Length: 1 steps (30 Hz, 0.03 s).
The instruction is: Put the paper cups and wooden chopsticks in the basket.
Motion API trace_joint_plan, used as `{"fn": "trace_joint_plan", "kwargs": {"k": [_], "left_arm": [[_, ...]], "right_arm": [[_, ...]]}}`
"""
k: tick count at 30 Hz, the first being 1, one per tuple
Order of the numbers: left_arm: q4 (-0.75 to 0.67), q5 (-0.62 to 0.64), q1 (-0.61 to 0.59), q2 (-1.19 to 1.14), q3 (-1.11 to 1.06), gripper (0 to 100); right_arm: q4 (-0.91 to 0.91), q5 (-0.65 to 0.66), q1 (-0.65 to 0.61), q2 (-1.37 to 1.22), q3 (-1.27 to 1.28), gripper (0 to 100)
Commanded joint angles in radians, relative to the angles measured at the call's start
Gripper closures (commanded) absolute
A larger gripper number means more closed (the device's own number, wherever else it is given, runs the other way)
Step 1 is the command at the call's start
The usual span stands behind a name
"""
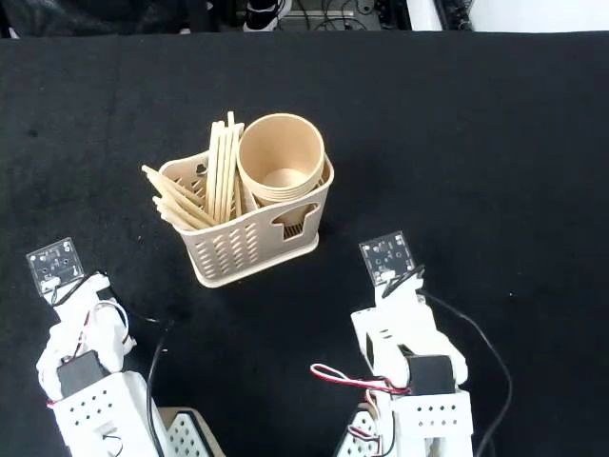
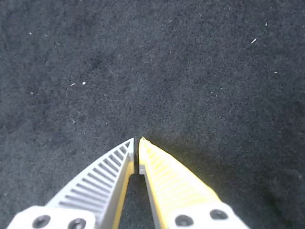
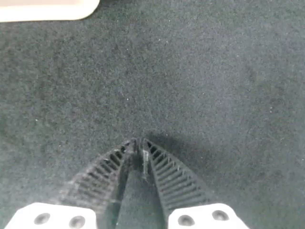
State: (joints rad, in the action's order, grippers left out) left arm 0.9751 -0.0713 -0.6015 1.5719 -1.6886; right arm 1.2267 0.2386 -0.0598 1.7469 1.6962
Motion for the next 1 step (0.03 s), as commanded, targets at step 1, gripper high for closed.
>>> {"fn": "trace_joint_plan", "kwargs": {"k": [1], "left_arm": [[-0.006,-0.012,-0.008,0.008,-0.013,97]], "right_arm": [[0.002,0.006,0.009,0.01,-0.004,97.3]]}}
